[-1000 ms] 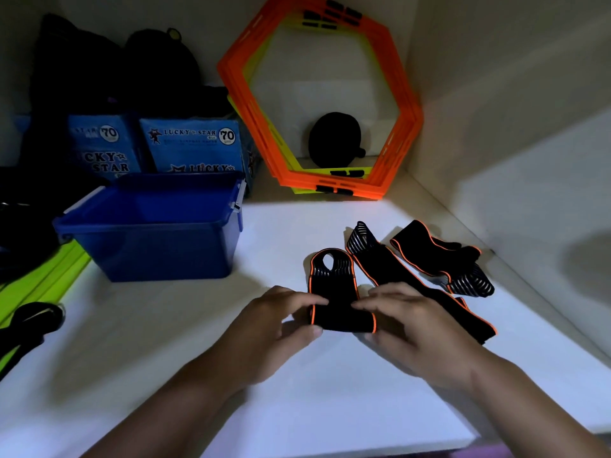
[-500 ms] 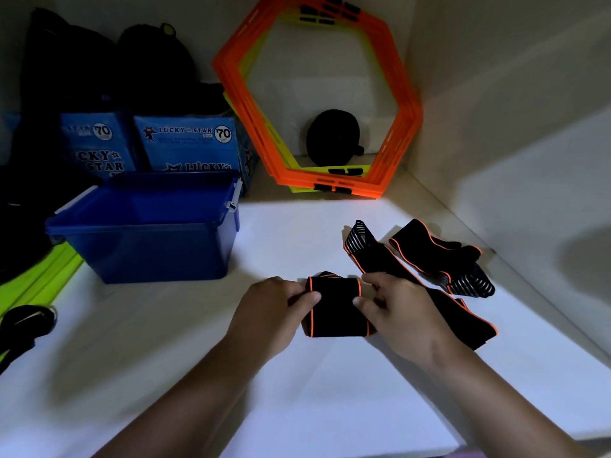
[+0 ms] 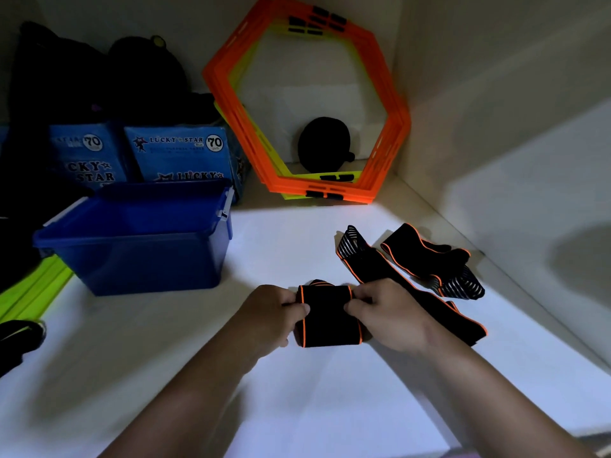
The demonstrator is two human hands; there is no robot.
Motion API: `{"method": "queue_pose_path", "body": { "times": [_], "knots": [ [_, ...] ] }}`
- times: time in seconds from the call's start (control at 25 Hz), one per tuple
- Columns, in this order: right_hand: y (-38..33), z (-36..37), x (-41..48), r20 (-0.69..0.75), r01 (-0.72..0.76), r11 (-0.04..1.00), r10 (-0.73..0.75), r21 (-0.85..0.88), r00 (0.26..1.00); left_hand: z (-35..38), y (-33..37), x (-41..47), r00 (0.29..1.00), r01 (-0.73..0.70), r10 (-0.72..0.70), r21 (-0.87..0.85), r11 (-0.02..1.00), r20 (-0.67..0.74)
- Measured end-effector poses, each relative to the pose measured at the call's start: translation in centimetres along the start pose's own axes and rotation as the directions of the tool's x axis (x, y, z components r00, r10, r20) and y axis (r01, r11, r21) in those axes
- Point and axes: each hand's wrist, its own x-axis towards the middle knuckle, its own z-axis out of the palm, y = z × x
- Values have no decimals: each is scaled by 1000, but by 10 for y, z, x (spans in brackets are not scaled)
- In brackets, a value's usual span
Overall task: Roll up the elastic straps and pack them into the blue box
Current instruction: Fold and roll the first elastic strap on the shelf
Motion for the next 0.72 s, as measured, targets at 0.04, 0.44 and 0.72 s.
{"method": "queue_pose_path", "body": {
  "times": [0.04,0.44,0.72],
  "knots": [
    [-1,0,2,15,-1,1000,1,18,1000,-1,1,0,1000,15,-15,-4,1000,22],
    [1,5,-20,-195,72,944,-8,323,981,5,8,-13,988,-154,138,-304,940,-75],
    [20,-43,-57,-450,152,939,4,310,893,43,55,-10,934,-353,348,-365,862,-82]
  ]
}}
